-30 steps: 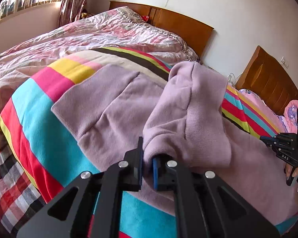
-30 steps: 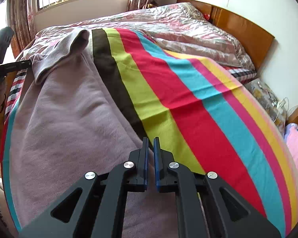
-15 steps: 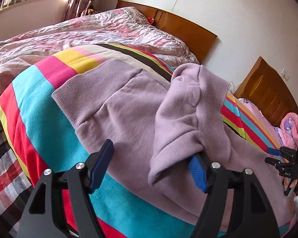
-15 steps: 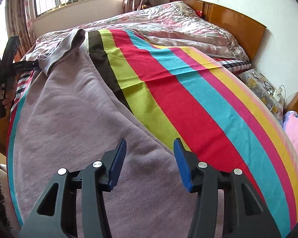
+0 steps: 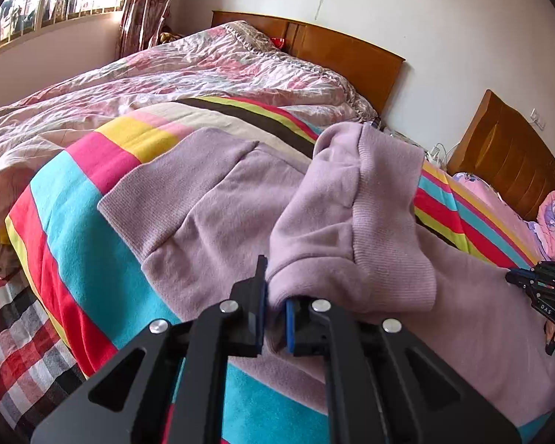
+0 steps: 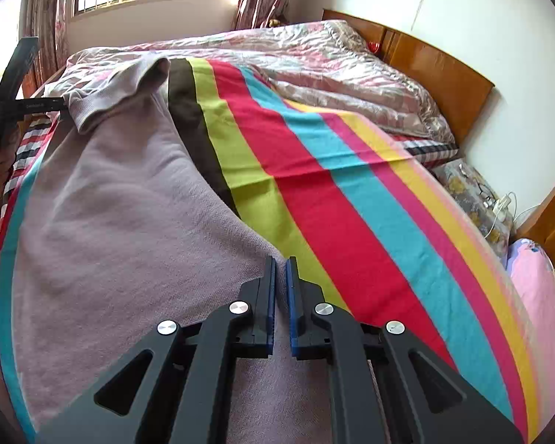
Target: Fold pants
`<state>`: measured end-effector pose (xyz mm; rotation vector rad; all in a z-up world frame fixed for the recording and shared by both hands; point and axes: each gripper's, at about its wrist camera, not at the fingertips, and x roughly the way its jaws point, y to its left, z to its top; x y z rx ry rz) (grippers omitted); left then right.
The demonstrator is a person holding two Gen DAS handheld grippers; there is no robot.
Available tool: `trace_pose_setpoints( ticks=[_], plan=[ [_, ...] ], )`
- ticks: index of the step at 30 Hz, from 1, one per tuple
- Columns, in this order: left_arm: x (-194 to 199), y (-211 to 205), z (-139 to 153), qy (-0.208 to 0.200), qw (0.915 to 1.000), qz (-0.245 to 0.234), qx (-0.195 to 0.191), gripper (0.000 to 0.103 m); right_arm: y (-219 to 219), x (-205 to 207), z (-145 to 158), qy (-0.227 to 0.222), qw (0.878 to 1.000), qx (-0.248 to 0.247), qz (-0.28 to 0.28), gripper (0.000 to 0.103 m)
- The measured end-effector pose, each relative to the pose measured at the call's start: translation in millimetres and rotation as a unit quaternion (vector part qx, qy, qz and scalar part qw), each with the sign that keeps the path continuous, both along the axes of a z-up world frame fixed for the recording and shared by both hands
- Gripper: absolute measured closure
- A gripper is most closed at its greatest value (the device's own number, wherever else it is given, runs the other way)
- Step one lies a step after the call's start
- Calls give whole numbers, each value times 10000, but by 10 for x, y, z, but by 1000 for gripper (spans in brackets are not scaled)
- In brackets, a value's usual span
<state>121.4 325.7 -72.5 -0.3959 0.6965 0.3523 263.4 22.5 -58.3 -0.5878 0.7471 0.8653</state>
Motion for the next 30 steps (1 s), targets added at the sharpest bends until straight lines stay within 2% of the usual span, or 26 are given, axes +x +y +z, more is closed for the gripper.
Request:
trace_pose_setpoints(
  ticks=[2,4,5,7,9,10,12,13,14,16,17,19,21,23,25,26,28,30],
  plan=[
    [-17,19,-69,-8,10000,15,-31,90,-38,72,-3,171,9994,227,-213,88],
    [-54,45,-58,-38,9999,12,-111,85,-66,73,87,70,9988,245,-427,59],
    [-67,62,-50,-50,9999,20,-119,81,-84,43,154,118,9982,408,-416,56],
    [-91,108,-60,-28,9999,97,-82,67,-66,-54,285,170,9965,771,-292,56],
    [-112,160,-86,-95,9996,104,-234,66,47,-121,303,294,9953,915,-110,56],
    [-118,172,-88,-127,9994,125,-290,65,131,-127,247,397,9954,870,-45,56],
    [-121,158,-80,-136,9993,155,-297,64,323,-106,19,629,9970,453,67,56],
    [-121,158,-78,-133,9993,160,-301,62,372,-121,-34,510,9978,413,42,54],
    [-123,160,-71,-126,9993,159,-308,60,385,-90,-20,603,9971,458,-39,54],
    [-155,160,-48,-133,9994,140,-282,52,391,-108,83,495,9971,518,-261,55],
    [-185,161,-40,-145,9995,139,-259,49,403,-181,155,451,9972,567,-179,55],
    [-214,157,-31,-135,9996,171,-194,37,445,-445,322,464,9956,784,197,55],
    [-211,172,-40,-129,9996,167,-189,36,542,-795,394,765,9890,969,811,55],
    [-196,175,-45,-143,9996,184,-185,36,693,-1164,370,749,9835,826,1424,57],
    [-182,160,-42,-173,9996,161,-160,38,835,-1410,305,894,9763,645,1864,72],
    [-170,155,-38,-174,9996,147,-140,38,888,-1506,279,910,9733,580,2026,73],
    [-151,157,-46,-174,9997,85,-174,50,955,-1649,222,877,9705,414,2209,74],
    [-145,155,-62,-163,9997,70,-194,57,969,-1738,170,843,9708,260,2232,78]
  ],
)
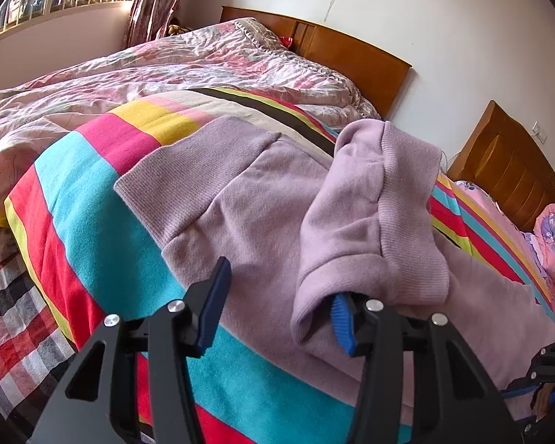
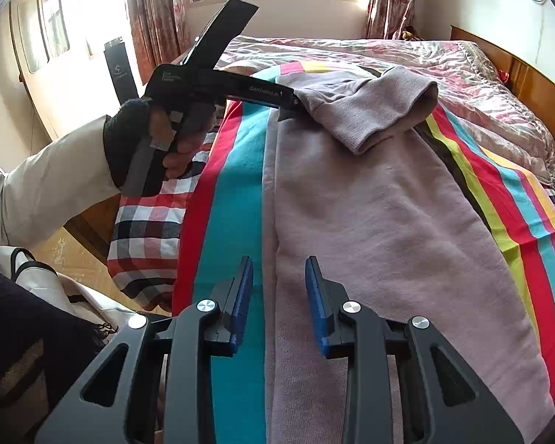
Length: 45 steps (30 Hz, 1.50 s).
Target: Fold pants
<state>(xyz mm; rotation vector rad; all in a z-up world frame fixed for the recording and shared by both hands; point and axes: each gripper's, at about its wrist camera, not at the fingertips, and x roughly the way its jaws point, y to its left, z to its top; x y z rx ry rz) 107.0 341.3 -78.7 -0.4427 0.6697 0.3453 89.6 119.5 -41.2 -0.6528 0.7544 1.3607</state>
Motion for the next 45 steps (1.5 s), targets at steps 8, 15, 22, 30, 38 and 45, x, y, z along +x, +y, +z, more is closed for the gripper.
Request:
trace_pose_setpoints(
  ticks=[8,15,22,30,38,45],
  plan=[
    [74,-33,5,49,9999,-106,64,68,-73,102,-133,22,9993,-277,-242,89],
    [140,-19,-39,200,9998,-59,15,68,-15,-29,-158,-533,9974,-466,-132,88],
    [80,-75,191,-7,9999,-144,48,97,-63,-109,-69,-690,9972,-276,-107,100],
    [-18,55,118,258,9996,-144,-37,96,-29,-63,-129,-343,9987,-375,-55,100],
    [-75,116,-55,-52,9993,-253,-265,59,-52,-32,-89,-24,9995,-287,-152,75],
    [-277,-8,131,-114,9977,-133,659,16,22,651,286,677,9928,552,-817,68]
  ],
)
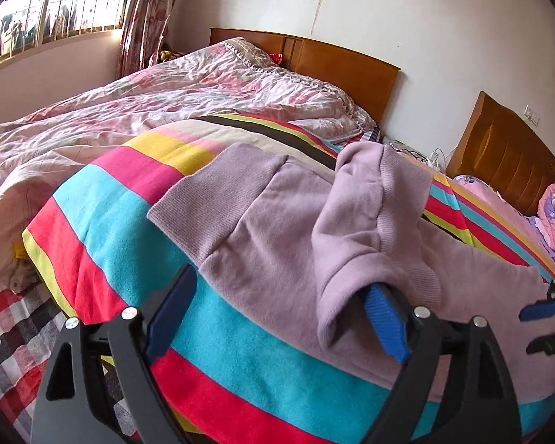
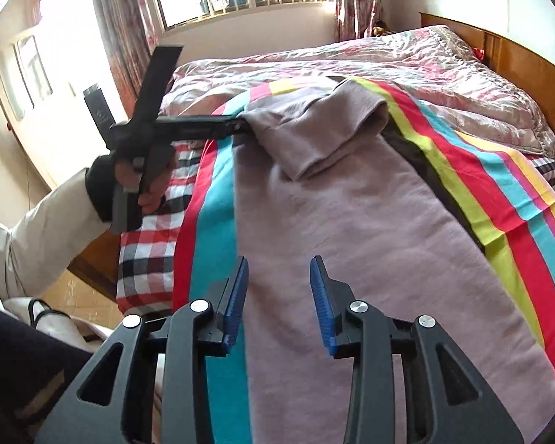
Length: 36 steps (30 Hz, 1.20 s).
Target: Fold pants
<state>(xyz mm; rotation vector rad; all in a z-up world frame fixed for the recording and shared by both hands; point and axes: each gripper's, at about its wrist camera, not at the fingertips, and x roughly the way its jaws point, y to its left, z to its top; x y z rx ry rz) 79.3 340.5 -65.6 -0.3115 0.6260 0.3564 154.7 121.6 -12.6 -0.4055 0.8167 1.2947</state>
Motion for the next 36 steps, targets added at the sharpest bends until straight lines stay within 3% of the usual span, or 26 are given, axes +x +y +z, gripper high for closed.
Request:
trace_pose_setpoints(
  ticks=[3,6,10,12,15,18,20,23,29,33,36],
  plan=[
    [26,-51,-24,172,9992,-18,372,16,297,444,-131,261,9990,-198,-290,68],
    [49,-66,-5,184,9982,-42,571,16,690,565,-249,-14,9979,-637,-119,68],
    [34,90,9,35,9998,-1,203,16,1154,417,-269,-1074,9867,-1184,291,69],
    [23,195,-21,-61,9998,-5,-193,16,1330,371,-271,-1144,9834,-1297,553,69],
    [3,375,-140,-128,9957,85,-911,16,1548,382,-119,-990,9874,-956,783,69],
    [-50,521,-208,-235,9895,318,-1387,16,1858,535,265,-808,9956,-182,443,68],
    [-100,567,-205,-320,9871,402,-1517,16,2026,677,443,-478,9984,137,252,68],
    [-142,578,-166,-294,9881,442,-1446,14,2047,750,542,-565,9982,166,67,68],
    [-211,649,-163,-521,9853,404,-1574,16,1692,1048,123,-366,9991,-232,-21,68],
    [-214,731,-169,-707,9787,478,-1866,35,1630,1088,-66,-199,9996,-195,89,69],
    [-178,757,-211,-643,9766,498,-1989,40,1715,1104,-88,-123,9997,-119,200,69]
  ],
)
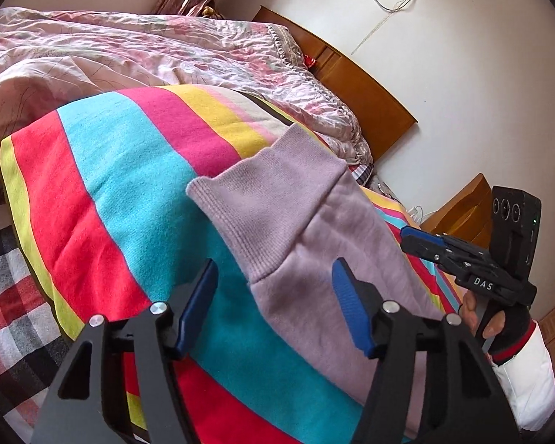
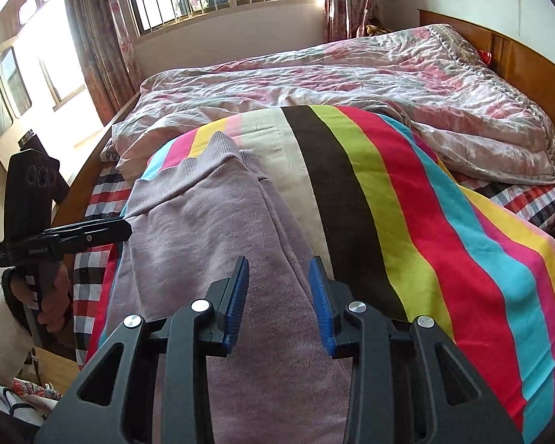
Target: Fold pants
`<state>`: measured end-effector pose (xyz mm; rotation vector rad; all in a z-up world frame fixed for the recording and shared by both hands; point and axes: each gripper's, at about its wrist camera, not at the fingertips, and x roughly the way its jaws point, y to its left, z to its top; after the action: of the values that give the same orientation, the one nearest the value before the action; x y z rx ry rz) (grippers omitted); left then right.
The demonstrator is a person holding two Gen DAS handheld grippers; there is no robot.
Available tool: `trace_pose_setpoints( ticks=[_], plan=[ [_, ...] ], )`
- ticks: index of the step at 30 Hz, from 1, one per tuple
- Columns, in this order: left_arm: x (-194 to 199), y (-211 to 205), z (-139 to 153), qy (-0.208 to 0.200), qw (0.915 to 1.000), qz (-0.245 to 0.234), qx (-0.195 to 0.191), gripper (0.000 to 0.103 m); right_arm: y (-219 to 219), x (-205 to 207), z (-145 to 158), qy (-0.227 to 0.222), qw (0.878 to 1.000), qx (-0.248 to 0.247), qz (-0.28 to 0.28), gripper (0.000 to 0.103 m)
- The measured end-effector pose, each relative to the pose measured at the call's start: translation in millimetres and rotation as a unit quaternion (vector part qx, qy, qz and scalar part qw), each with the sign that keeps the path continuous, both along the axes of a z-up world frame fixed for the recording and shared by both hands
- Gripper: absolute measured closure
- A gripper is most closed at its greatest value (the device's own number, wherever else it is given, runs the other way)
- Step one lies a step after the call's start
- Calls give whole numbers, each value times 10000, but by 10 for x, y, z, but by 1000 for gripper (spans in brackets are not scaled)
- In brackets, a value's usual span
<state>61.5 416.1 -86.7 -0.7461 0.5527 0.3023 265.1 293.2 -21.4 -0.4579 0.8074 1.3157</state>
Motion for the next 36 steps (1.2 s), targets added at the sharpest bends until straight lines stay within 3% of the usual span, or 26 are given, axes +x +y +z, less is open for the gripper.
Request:
trace_pose_setpoints(
  ticks=[8,10,13,17,20,26,29,30,31,33,36],
  plan=[
    [97,-19,18,192,9996,50,201,62,247,169,-191,551,9984,-12,146,70],
    [135,-53,35,329,9987,49,381,73,244,163,-218,603,9980,25,198,85],
    [125,-106,109,342,9972,89,653,88,179,54,-134,302,9991,174,238,95],
    [102,-245,342,102,9941,122,1074,90,60,-33,127,-141,9986,492,94,96],
    [187,-282,418,82,9931,65,1172,90,57,19,199,-339,9985,429,-48,96],
    [315,-176,147,495,9936,234,990,90,243,111,-224,-153,9998,-139,-82,96],
    [318,-108,89,663,9932,188,935,75,231,130,-221,-134,9994,-113,-295,91],
    [278,-66,89,618,9944,248,820,64,213,142,-203,-152,9991,-115,-369,84],
    [225,-24,96,535,9957,295,698,52,186,144,-172,-246,9986,-121,-453,74],
    [67,10,173,266,9964,462,657,38,114,126,-70,-386,9978,-16,-539,66],
    [-79,11,387,-120,9949,638,770,29,30,59,101,-384,9977,239,-496,63]
  ],
)
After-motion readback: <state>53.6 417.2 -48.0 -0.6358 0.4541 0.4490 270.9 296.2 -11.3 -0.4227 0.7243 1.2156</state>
